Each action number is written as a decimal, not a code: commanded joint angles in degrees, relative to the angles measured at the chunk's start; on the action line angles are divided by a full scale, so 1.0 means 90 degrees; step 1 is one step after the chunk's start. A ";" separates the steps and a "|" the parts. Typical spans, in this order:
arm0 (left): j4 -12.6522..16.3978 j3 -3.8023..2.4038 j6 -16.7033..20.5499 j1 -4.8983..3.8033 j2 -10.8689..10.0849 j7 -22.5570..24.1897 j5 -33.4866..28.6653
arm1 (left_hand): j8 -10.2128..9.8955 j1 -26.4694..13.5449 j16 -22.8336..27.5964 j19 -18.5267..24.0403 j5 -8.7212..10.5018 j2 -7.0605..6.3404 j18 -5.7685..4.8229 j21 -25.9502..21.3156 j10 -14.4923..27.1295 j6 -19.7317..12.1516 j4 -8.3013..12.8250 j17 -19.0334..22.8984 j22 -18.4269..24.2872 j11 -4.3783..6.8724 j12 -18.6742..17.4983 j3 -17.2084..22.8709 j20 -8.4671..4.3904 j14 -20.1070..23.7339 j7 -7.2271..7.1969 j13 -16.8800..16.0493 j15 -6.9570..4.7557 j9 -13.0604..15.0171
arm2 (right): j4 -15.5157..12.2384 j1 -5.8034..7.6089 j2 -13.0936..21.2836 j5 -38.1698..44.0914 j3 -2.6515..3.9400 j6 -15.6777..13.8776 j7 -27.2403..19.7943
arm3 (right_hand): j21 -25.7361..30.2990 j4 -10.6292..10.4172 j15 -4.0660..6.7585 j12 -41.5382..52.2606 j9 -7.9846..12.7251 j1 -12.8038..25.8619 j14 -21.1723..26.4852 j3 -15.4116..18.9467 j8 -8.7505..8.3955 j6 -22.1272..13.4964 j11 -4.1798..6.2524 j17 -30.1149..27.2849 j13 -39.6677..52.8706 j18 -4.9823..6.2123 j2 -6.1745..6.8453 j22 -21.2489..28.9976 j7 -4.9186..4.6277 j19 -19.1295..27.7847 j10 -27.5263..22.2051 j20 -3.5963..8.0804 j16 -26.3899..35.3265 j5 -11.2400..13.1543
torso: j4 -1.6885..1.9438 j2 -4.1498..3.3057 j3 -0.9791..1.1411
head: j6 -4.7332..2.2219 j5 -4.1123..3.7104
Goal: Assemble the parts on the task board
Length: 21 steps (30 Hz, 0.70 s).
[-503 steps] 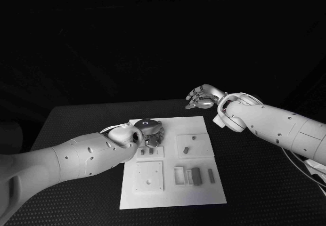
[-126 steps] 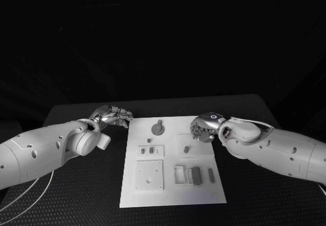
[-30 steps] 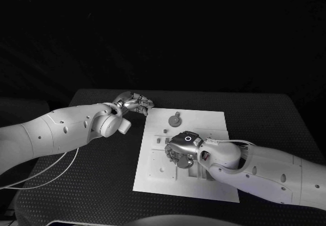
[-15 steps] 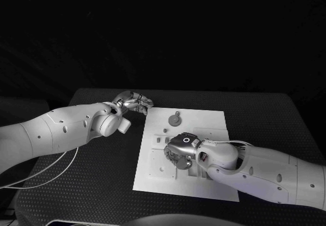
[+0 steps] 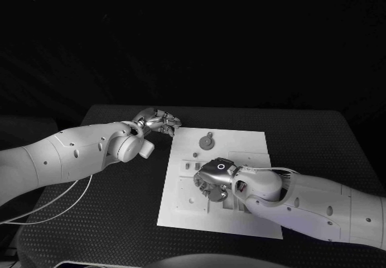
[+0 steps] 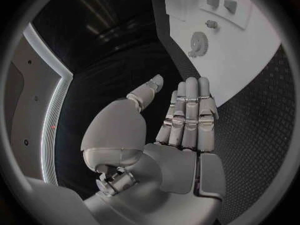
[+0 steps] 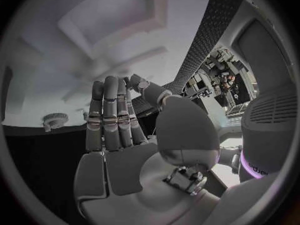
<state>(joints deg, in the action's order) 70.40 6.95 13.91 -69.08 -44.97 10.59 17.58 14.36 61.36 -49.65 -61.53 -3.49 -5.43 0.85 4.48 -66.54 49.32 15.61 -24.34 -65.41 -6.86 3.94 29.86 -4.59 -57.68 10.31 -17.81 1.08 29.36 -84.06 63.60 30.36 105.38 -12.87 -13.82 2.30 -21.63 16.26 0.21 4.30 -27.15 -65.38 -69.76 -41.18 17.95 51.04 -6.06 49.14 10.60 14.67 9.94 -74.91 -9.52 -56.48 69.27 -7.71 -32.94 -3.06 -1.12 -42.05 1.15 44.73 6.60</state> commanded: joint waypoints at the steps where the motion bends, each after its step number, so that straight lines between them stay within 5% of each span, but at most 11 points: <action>1: 0.0015 -0.0005 -0.0003 -0.0009 -0.0003 0.0031 -0.0037 | 0.0025 -0.0029 0.0030 -0.0061 -0.0017 -0.0040 0.0023 -0.0044 0.0047 -0.0023 -0.0019 -0.0012 0.0010 -0.0009 -0.0001 -0.0022 -0.0001 -0.0042 0.0039 -0.0010 -0.0002 -0.0011 | -0.0021 -0.0027 0.0085 -0.0092 -0.0021 -0.0168 0.0014 | 0.0040 -0.0057 -0.0055 -0.0054 0.0036 0.0008 0.0040 0.0005 -0.0071 -0.0145 -0.0059 -0.0008 -0.0042 0.0020 0.0123 -0.0152 -0.0046 0.0078 -0.0134 -0.0012 0.0036 0.0022 | -0.0003 -0.0002 0.0007 | -0.0011 0.0001; 14: -0.0010 -0.0005 -0.0014 -0.0009 0.0005 0.0030 -0.0039 | 0.0024 -0.0032 0.0036 -0.0058 -0.0016 -0.0045 0.0023 -0.0047 0.0057 -0.0033 -0.0020 -0.0017 0.0012 -0.0012 -0.0005 -0.0024 0.0001 -0.0039 0.0042 -0.0011 0.0000 -0.0014 | -0.0498 0.0217 0.0595 -0.0211 0.0008 -0.0576 -0.0013 | 0.0026 -0.0117 -0.0158 -0.0047 0.0073 -0.0045 0.0232 -0.0019 -0.0118 -0.0295 -0.0163 -0.0014 -0.0097 -0.0009 0.0311 -0.0165 0.0002 0.0271 -0.0419 -0.0053 0.0068 0.0022 | -0.0013 0.0005 0.0015 | -0.0075 -0.0037; 17: -0.0016 -0.0004 -0.0011 -0.0009 0.0001 0.0038 -0.0045 | 0.0024 -0.0032 0.0038 -0.0058 -0.0016 -0.0046 0.0023 -0.0047 0.0059 -0.0034 -0.0020 -0.0019 0.0012 -0.0013 -0.0005 -0.0025 0.0001 -0.0039 0.0043 -0.0011 0.0001 -0.0015 | -0.0696 0.0315 0.0858 -0.0263 0.0136 -0.0608 -0.0021 | -0.0003 -0.0132 -0.0143 -0.0018 0.0069 -0.0063 0.0223 -0.0020 -0.0101 -0.0278 -0.0146 -0.0005 -0.0082 -0.0004 0.0317 -0.0167 0.0010 0.0270 -0.0386 -0.0052 0.0046 0.0022 | -0.0017 0.0006 0.0019 | -0.0111 -0.0069; 21: -0.0011 -0.0004 -0.0005 -0.0008 -0.0004 0.0075 -0.0050 | 0.0025 -0.0032 0.0039 -0.0057 -0.0017 -0.0046 0.0023 -0.0048 0.0060 -0.0034 -0.0021 -0.0020 0.0012 -0.0013 -0.0005 -0.0024 0.0001 -0.0038 0.0043 -0.0012 0.0001 -0.0015 | -0.0845 0.0400 0.1200 -0.0380 0.0407 -0.0375 -0.0001 | -0.0067 -0.0170 -0.0114 0.0022 0.0064 -0.0067 0.0183 -0.0008 -0.0074 -0.0256 -0.0116 0.0011 -0.0051 0.0011 0.0323 -0.0167 0.0037 0.0242 -0.0319 -0.0049 -0.0001 0.0023 | -0.0018 0.0004 0.0014 | -0.0162 -0.0103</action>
<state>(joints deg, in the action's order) 70.18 6.96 13.91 -69.08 -45.04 10.52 17.55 14.36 61.36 -49.65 -61.53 -3.49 -5.42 0.85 4.26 -66.33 49.10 15.61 -24.44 -65.37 -7.06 3.94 29.86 -4.59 -57.61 10.51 -17.84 1.15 29.31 -91.38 67.06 40.62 103.08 -9.33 -17.96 2.34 -22.08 15.08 -1.04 4.35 -26.51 -65.92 -68.08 -41.18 16.97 48.79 -7.34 49.16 10.10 14.17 12.53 -74.90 -9.60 -54.44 65.95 -8.09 -32.64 -3.06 -1.27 -42.00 1.29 43.58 5.89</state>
